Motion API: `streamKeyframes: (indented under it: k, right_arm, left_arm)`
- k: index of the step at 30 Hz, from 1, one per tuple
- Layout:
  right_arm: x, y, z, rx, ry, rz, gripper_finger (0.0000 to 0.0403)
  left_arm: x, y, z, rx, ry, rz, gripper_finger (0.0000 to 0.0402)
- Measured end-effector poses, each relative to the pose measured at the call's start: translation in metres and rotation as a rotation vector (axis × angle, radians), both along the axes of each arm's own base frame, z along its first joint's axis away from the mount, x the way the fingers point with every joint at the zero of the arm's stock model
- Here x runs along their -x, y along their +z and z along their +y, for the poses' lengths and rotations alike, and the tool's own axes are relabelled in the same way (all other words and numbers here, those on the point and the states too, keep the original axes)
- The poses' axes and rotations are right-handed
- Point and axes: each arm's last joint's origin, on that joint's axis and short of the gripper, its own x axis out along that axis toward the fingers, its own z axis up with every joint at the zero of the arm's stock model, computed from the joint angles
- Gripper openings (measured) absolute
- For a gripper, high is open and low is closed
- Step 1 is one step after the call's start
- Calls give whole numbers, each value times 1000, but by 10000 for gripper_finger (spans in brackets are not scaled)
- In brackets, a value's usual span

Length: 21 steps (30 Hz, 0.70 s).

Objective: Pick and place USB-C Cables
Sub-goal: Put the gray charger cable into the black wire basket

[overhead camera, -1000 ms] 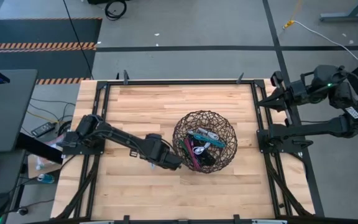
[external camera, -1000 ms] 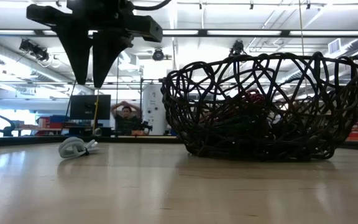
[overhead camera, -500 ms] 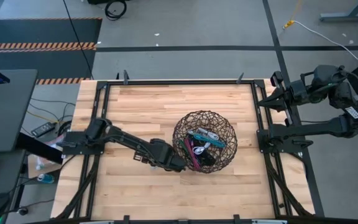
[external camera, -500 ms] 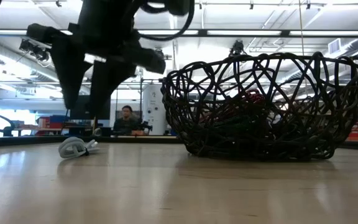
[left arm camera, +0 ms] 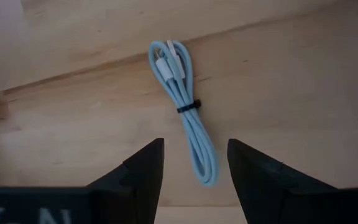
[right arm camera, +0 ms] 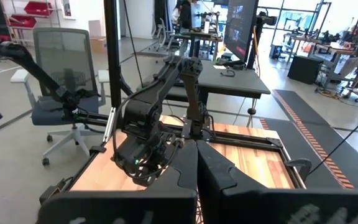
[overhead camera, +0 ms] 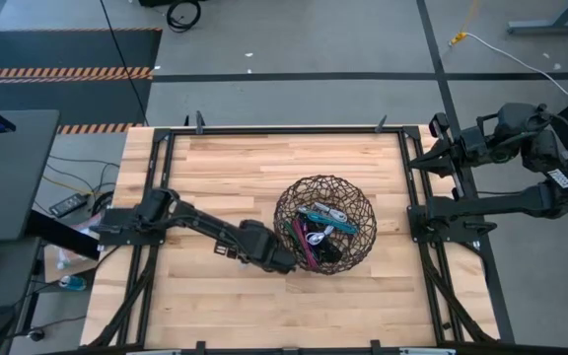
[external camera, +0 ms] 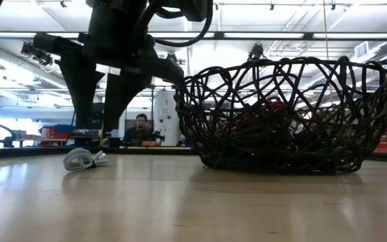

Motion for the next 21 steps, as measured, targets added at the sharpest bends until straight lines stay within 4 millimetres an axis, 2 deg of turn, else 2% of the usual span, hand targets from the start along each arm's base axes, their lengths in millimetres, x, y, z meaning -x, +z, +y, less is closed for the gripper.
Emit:
streamKeyframes:
  k: [10, 21]
  right_arm:
    - [0, 0, 0, -1, 0, 0, 1]
    - [0, 1, 0, -10, -1, -6, 1]
  left_arm:
    - [-1, -17, -19, 11, 10, 0, 185]
    - [-5, -35, -20, 9, 8, 36, 185]
